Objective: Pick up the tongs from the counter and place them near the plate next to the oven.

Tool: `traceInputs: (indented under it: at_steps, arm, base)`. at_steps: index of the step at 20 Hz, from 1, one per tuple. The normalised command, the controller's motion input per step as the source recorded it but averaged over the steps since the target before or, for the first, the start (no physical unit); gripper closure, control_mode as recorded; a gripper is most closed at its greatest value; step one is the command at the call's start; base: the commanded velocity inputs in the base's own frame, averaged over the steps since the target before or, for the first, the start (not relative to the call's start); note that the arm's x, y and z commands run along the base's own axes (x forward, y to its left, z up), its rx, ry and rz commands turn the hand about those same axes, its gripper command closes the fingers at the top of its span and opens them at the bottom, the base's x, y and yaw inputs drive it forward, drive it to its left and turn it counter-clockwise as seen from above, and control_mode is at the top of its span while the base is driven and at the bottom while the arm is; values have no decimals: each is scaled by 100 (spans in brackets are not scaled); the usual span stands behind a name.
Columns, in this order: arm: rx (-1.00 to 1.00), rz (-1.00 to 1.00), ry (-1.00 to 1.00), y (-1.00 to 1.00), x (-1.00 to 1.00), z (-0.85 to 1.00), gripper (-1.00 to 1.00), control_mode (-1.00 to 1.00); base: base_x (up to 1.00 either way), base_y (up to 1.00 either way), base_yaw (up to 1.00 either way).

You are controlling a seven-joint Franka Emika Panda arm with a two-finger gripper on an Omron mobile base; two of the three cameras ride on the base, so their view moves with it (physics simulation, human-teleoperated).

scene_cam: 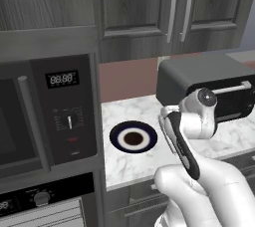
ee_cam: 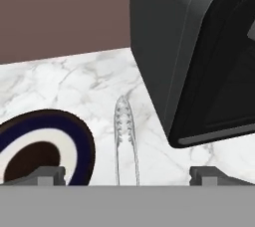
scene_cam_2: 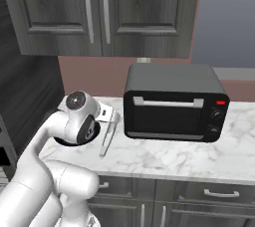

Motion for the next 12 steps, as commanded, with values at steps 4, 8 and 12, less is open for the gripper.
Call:
traceInputs:
  at_steps: [4,8,12]
  arm:
    - [-4,0,-4,15,-11,64,-100,-100]
    - [-6,0,-2,21,-11,62,-100,-100]
    - [-5,0,-1,21,-17,54,-100,-100]
  base:
    - [0,0,0]
    - [0,0,0]
    - [0,0,0]
